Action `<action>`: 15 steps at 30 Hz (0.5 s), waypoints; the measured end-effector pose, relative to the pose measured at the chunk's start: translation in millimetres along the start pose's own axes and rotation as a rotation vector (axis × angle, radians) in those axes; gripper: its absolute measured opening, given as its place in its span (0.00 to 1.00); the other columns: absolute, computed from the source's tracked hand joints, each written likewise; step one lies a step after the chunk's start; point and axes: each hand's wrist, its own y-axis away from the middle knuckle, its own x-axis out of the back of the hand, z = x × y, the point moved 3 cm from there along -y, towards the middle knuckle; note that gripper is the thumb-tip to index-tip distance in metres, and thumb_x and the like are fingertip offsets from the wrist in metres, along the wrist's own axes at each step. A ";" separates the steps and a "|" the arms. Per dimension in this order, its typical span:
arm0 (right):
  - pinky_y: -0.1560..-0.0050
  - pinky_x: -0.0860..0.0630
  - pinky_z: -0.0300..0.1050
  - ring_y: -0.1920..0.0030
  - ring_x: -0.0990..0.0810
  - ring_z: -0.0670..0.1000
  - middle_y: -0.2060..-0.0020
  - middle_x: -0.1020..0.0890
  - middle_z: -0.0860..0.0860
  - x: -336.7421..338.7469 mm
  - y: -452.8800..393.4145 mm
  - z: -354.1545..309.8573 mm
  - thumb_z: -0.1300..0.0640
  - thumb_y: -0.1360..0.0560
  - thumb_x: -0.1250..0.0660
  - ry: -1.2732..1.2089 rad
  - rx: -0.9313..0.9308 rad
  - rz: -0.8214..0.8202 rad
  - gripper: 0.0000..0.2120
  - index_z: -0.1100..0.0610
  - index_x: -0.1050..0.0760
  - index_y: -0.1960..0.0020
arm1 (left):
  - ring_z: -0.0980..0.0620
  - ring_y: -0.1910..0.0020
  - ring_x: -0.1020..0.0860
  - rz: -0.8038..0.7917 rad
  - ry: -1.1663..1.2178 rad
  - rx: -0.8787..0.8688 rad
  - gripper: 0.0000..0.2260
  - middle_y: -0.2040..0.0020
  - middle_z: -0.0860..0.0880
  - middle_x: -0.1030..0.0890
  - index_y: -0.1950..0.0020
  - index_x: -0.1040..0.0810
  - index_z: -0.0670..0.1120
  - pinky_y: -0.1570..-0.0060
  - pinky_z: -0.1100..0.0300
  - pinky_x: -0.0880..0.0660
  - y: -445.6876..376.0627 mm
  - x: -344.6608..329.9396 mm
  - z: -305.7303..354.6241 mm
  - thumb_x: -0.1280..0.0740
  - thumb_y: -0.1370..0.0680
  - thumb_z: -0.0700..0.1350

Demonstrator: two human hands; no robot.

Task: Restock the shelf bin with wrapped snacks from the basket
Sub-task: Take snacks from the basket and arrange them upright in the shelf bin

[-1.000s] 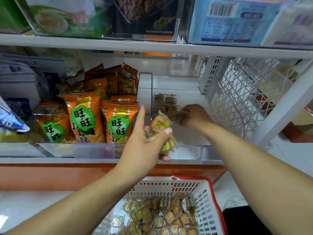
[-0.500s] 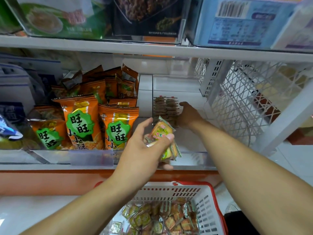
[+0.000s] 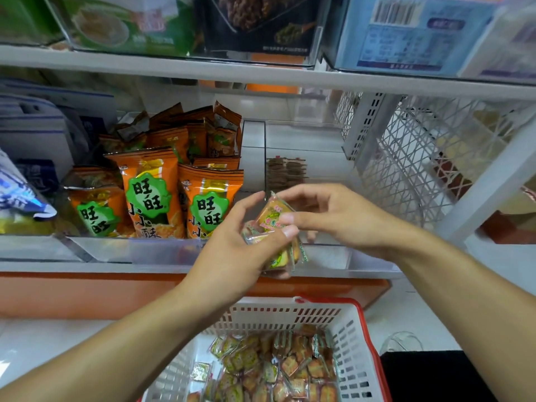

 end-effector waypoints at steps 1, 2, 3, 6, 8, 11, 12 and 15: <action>0.62 0.25 0.38 0.60 0.21 0.43 0.55 0.15 0.52 -1.3 5.4 1.9 0.56 0.26 0.27 -0.022 0.006 0.043 0.11 0.54 0.18 0.44 | 0.63 0.48 0.16 -0.013 0.051 0.033 0.36 0.44 0.70 0.19 0.24 0.31 0.59 0.57 0.62 0.17 1.6 -1.7 -1.7 0.21 0.30 0.58; 0.61 0.25 0.37 0.59 0.20 0.46 0.56 0.16 0.53 -0.4 8.5 3.2 0.60 0.26 0.28 -0.047 0.014 0.116 0.09 0.55 0.19 0.46 | 0.56 0.49 0.14 -0.028 0.116 0.078 0.36 0.44 0.64 0.16 0.24 0.31 0.58 0.58 0.56 0.16 3.1 -4.3 -4.2 0.22 0.31 0.55; 0.61 0.24 0.37 0.58 0.20 0.49 0.56 0.16 0.53 1.4 10.9 2.3 0.63 0.25 0.29 -0.084 0.018 0.214 0.08 0.56 0.19 0.47 | 0.51 0.50 0.13 -0.039 0.180 0.119 0.36 0.44 0.56 0.15 0.25 0.31 0.57 0.58 0.54 0.16 4.9 -7.3 -5.2 0.23 0.31 0.54; 0.64 0.21 0.41 0.63 0.18 0.50 0.55 0.18 0.57 11.5 17.5 -4.6 0.67 0.24 0.31 -0.312 0.018 0.478 0.08 0.56 0.21 0.49 | 0.47 0.53 0.13 0.022 0.278 0.185 0.23 0.44 0.44 0.14 0.30 0.25 0.54 0.62 0.58 0.17 7.1 -9.9 -2.6 0.29 0.25 0.53; 0.64 0.21 0.41 0.64 0.18 0.50 0.55 0.17 0.56 14.3 22.2 -7.5 0.64 0.26 0.30 -0.477 -0.016 0.431 0.07 0.56 0.22 0.49 | 0.47 0.55 0.13 0.072 0.366 0.231 0.15 0.49 0.42 0.13 0.34 0.22 0.49 0.64 0.59 0.17 7.0 -8.5 0.6 0.36 0.18 0.52; 0.66 0.21 0.40 0.61 0.18 0.49 0.54 0.15 0.56 2.1 29.6 -6.5 0.57 0.30 0.28 -0.537 -0.108 0.177 0.14 0.56 0.20 0.45 | 0.43 0.53 0.14 0.126 0.553 0.303 0.17 0.49 0.38 0.13 0.35 0.22 0.41 0.62 0.55 0.16 5.5 -6.4 0.8 0.42 0.14 0.51; 0.66 0.20 0.40 0.61 0.18 0.50 0.54 0.16 0.56 -4.4 30.7 -4.0 0.58 0.30 0.28 -0.534 -0.126 0.128 0.13 0.57 0.20 0.45 | 0.40 0.49 0.14 0.156 0.596 0.316 0.18 0.45 0.36 0.15 0.35 0.23 0.39 0.59 0.51 0.16 5.1 -5.8 0.2 0.43 0.14 0.51; 0.63 0.18 0.41 0.60 0.16 0.53 0.55 0.15 0.59 -20.7 32.1 4.8 0.66 0.26 0.30 -0.514 -0.158 0.150 0.09 0.61 0.22 0.46 | 0.38 0.42 0.17 0.221 0.670 0.298 0.14 0.41 0.35 0.16 0.37 0.21 0.37 0.46 0.44 0.18 2.8 -5.5 0.4 0.41 0.15 0.43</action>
